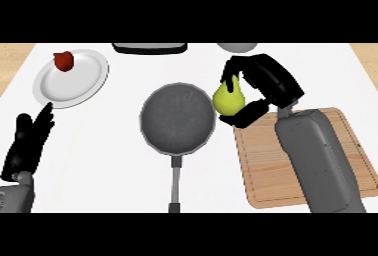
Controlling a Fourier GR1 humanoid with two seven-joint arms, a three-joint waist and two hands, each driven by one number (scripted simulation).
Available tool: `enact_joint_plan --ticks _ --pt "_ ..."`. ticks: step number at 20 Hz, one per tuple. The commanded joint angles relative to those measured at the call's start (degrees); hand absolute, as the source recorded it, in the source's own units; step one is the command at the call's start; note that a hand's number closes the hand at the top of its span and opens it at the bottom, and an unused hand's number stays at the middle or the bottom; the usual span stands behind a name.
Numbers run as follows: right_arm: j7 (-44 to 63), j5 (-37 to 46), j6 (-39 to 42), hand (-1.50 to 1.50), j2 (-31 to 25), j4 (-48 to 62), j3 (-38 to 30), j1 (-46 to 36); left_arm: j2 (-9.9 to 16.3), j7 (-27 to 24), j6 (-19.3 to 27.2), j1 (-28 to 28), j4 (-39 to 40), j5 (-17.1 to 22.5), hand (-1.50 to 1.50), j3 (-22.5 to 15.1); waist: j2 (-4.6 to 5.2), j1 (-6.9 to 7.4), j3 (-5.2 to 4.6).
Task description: Pick the pear from the cutting board and place it in the pan
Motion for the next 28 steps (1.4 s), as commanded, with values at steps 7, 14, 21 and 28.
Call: enact_joint_plan --ticks 7,14,21,28 --pt "2.01 -2.13 -16.06 1.50 7.25 26.79 8.90 -11.04 -0.13 -0.94 -1.13 -2.92 3.40 -0.72 0.00 0.21 0.42 1.38 0.02" --pt "-0.98 -13.98 -23.12 1.50 7.33 42.66 16.33 -18.86 -1.03 3.00 -0.64 -8.05 3.32 -1.69 0.00 -0.98 0.92 3.06 0.05" --pt "-1.61 -27.97 -24.98 -1.50 7.34 45.96 23.04 -16.55 -2.36 -0.98 -1.85 -7.96 4.17 -2.36 0.00 -2.84 1.73 6.55 0.07" --pt "-5.75 -35.48 -24.60 -1.50 7.34 48.77 27.11 -16.66 -2.92 1.26 -1.54 -8.63 2.55 -2.58 0.00 -3.27 1.93 7.50 0.13"
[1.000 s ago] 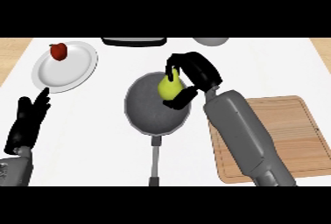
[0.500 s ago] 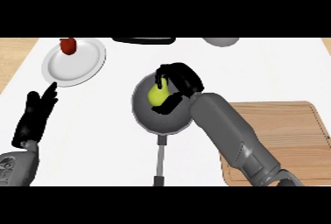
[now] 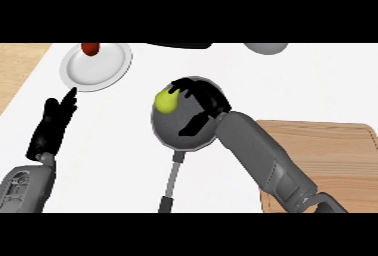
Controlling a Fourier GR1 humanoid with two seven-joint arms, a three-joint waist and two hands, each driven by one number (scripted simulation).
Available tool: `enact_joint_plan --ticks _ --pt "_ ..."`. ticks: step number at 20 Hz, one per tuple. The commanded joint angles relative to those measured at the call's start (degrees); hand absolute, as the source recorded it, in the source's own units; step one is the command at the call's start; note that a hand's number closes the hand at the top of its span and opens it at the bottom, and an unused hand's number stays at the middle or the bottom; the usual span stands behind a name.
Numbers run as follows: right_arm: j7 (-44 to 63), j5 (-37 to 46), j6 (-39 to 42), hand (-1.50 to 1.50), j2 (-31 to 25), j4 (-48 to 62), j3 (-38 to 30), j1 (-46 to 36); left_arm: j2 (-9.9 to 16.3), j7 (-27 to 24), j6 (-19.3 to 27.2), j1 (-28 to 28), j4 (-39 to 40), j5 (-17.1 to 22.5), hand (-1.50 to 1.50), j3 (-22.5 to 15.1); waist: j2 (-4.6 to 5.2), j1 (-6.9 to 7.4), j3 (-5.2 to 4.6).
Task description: Pick the pear from the cutting board and place it in the pan
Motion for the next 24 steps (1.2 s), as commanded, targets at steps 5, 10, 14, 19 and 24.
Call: enact_joint_plan --ticks 5,10,14,19,24 --pt "-4.31 -11.17 -3.51 -1.50 0.01 -0.63 2.55 -0.43 0.34 -0.24 -0.56 -1.73 0.17 -0.68 0.00 -0.58 0.29 0.91 0.06" --pt "-8.00 -18.29 -8.00 -1.50 0.01 -2.15 2.56 -0.23 -0.24 0.45 0.44 -1.20 0.75 -0.81 0.00 -0.09 -0.21 -0.64 0.03" --pt "-10.48 -23.02 -10.20 -1.50 0.01 0.96 1.01 -0.21 -0.26 0.27 1.07 -0.26 1.24 -0.88 0.00 0.58 -0.34 -1.85 0.00" --pt "-11.95 -24.59 -10.31 -1.50 0.01 8.00 -5.07 -5.39 -0.01 1.58 1.69 4.18 -3.54 0.25 0.00 2.11 -1.01 -4.23 -0.02" --pt "-15.25 -27.21 -0.43 -1.50 -10.19 8.95 -10.47 -5.00 1.00 1.38 0.84 4.34 -3.40 0.62 0.00 3.05 -1.22 -6.01 -0.01"
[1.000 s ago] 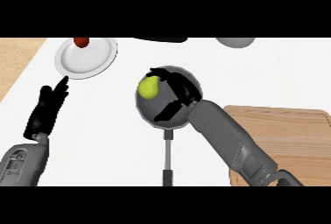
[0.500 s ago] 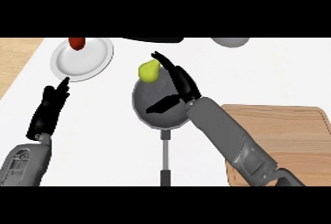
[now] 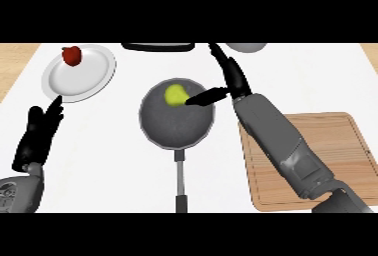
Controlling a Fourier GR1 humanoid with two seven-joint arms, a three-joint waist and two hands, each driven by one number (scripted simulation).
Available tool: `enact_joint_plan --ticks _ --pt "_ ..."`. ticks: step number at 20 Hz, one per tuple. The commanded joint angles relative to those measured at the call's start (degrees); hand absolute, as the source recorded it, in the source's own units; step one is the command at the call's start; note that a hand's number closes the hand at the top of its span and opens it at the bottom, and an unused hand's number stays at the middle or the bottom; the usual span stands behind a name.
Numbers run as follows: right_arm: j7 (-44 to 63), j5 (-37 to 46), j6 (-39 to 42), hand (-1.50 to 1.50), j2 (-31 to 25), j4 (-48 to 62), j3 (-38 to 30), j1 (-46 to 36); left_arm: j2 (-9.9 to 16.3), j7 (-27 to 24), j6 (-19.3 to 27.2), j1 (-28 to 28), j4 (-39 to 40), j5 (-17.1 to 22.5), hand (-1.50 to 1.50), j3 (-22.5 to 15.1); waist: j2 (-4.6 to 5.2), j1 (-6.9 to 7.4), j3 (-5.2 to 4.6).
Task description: Pick the pear from the cutting board and place it in the pan
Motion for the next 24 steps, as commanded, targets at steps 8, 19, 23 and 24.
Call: enact_joint_plan --ticks 8,19,23,24 --pt "-5.77 -2.26 22.71 -1.50 -19.20 5.82 -7.25 -0.07 0.31 1.50 -0.55 2.91 -3.86 0.39 0.00 0.72 -0.37 -1.36 0.03" --pt "-14.47 1.74 38.18 -1.50 -30.95 13.60 -8.16 0.34 -0.09 0.17 -1.20 3.54 -3.93 0.20 0.00 0.78 0.32 0.19 0.12" --pt "-18.87 2.55 41.91 -1.50 -34.09 14.41 -8.71 2.61 -0.85 0.56 -0.09 1.12 -2.00 -0.13 0.00 1.12 0.23 -0.59 0.10" --pt "-18.84 3.25 41.57 -1.50 -34.16 14.62 -8.40 2.20 -3.24 -0.04 2.05 1.20 -1.69 -2.30 0.00 -1.03 0.26 -0.61 0.10"
